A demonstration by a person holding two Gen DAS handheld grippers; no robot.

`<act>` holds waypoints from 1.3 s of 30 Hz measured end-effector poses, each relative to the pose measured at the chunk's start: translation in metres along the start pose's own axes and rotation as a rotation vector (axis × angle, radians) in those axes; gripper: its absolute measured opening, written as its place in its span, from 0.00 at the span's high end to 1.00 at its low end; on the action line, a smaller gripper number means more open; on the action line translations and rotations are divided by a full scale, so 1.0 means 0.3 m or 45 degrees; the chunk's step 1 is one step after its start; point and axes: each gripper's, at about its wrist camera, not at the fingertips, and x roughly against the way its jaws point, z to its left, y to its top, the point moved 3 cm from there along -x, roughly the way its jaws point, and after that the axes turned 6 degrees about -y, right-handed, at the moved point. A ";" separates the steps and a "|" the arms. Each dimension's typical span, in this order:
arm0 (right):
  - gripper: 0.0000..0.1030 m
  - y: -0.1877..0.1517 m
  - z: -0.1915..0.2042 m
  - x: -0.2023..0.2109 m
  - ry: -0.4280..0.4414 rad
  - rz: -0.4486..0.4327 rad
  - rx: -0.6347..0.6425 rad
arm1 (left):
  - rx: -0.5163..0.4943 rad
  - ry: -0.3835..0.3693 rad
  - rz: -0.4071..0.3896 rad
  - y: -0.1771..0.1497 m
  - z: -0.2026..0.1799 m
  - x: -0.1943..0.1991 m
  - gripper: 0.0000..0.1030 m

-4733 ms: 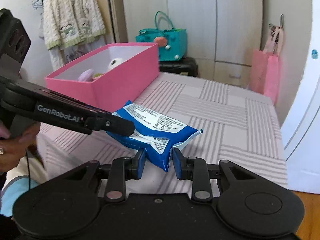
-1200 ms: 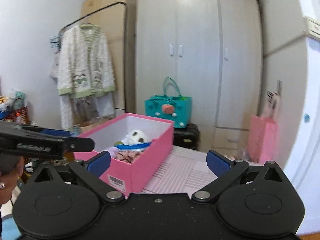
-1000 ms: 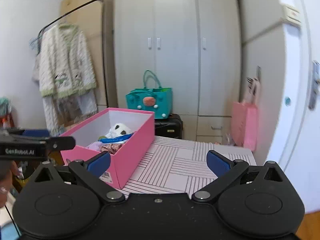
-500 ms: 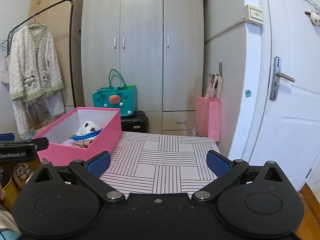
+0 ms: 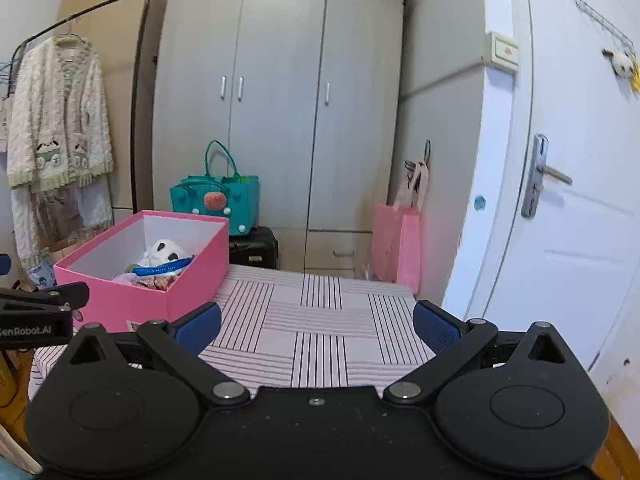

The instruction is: Organize soft objects

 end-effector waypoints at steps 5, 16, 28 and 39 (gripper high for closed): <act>0.00 -0.015 -0.013 -0.014 -0.007 0.046 -0.029 | -0.013 0.025 -0.002 -0.004 -0.003 0.003 0.00; 0.00 -0.020 -0.018 -0.007 -0.026 0.031 -0.034 | -0.014 0.019 0.001 -0.007 -0.008 0.000 0.00; 0.00 -0.021 -0.010 0.011 -0.051 0.002 -0.017 | 0.019 0.006 0.016 -0.006 0.002 -0.005 0.00; 0.00 -0.025 -0.007 0.006 -0.056 0.010 -0.007 | 0.045 0.000 0.008 -0.007 0.012 -0.006 0.00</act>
